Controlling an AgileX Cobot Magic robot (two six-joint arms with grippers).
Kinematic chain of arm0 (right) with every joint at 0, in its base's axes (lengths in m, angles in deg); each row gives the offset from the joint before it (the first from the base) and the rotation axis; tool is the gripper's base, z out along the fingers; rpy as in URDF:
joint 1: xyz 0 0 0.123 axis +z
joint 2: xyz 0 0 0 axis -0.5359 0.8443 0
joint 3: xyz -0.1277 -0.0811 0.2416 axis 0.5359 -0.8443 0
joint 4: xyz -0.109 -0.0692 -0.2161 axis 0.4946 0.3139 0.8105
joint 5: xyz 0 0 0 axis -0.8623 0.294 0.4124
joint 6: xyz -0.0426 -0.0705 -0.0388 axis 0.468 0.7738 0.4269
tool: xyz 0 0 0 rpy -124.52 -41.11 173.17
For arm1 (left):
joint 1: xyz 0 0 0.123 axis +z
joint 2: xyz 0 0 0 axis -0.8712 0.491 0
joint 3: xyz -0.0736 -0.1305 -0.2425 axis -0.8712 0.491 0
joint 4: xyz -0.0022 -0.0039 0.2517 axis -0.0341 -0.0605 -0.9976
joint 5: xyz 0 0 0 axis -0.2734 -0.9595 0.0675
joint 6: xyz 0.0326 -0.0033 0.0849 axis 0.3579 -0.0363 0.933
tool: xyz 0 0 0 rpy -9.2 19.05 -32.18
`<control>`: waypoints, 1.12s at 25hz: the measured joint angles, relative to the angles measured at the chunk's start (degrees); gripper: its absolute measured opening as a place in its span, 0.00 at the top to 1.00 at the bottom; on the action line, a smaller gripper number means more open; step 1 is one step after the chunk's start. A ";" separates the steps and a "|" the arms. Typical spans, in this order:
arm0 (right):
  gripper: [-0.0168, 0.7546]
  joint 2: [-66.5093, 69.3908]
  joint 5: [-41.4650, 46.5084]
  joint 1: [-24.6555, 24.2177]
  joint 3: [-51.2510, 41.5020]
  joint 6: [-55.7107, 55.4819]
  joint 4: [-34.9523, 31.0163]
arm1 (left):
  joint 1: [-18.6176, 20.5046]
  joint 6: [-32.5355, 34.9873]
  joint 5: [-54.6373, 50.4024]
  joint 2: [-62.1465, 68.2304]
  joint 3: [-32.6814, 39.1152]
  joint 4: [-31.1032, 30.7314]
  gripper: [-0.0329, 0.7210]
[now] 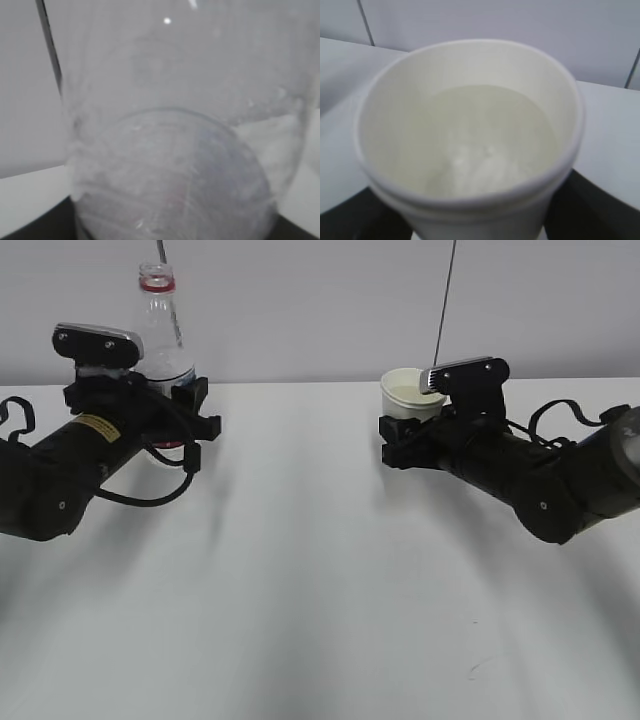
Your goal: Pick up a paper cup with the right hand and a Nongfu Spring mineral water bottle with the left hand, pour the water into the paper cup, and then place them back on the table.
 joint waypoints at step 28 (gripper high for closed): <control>0.33 11.34 -13.19 0.00 0.12 5.82 -15.71 | 1.81 0.43 -0.01 0.39 0.00 0.00 0.45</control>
